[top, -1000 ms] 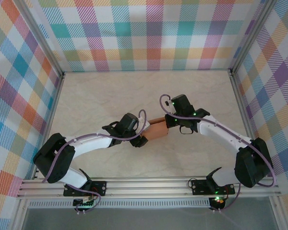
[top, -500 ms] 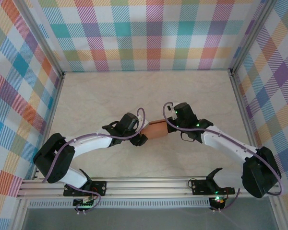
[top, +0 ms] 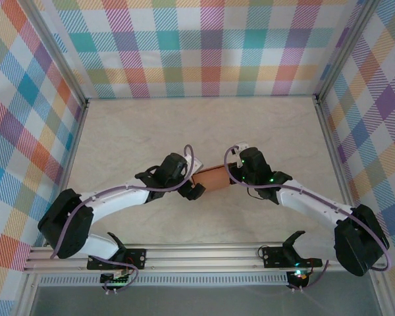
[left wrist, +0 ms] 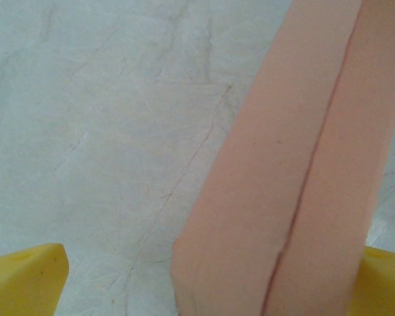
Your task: Fold the paper box
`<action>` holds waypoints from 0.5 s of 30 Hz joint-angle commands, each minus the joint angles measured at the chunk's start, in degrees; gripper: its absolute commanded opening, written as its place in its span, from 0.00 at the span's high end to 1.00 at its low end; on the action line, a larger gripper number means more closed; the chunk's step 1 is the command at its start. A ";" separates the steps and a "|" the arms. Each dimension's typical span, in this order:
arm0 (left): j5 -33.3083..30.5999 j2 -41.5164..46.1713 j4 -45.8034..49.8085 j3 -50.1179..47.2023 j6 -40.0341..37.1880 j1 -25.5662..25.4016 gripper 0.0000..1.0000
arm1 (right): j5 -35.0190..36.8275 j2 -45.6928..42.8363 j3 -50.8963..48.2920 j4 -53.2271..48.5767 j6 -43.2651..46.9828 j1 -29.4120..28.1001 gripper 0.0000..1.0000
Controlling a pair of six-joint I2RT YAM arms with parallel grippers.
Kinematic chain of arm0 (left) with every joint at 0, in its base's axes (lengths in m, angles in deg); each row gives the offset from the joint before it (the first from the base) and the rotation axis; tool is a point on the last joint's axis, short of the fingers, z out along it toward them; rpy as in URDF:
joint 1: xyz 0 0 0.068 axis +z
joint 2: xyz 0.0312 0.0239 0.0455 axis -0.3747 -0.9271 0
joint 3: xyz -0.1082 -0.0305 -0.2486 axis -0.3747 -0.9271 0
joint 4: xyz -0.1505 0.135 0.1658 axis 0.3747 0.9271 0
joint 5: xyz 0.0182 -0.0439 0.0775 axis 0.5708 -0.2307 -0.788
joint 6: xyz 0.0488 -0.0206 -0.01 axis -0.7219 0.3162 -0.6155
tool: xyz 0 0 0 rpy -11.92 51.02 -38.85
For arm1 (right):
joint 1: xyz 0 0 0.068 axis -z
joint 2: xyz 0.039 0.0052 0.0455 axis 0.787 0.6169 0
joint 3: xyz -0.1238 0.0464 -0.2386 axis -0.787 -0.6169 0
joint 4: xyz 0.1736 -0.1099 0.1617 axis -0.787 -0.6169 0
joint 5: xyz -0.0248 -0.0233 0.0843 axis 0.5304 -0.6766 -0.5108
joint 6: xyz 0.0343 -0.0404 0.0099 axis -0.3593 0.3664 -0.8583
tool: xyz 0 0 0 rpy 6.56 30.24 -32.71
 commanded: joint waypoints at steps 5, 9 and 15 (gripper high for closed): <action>-0.87 7.73 3.81 -1.48 2.67 -0.15 0.00 | 1.04 0.41 -0.73 -5.03 -0.15 -0.98 1.00; -1.89 12.28 7.26 -2.14 3.92 -0.13 0.00 | 1.39 0.66 -0.52 -4.80 -0.15 -1.35 1.00; -3.38 18.49 10.86 -0.60 11.90 -0.11 0.00 | 3.39 0.68 -0.33 -5.13 -0.79 -2.71 1.00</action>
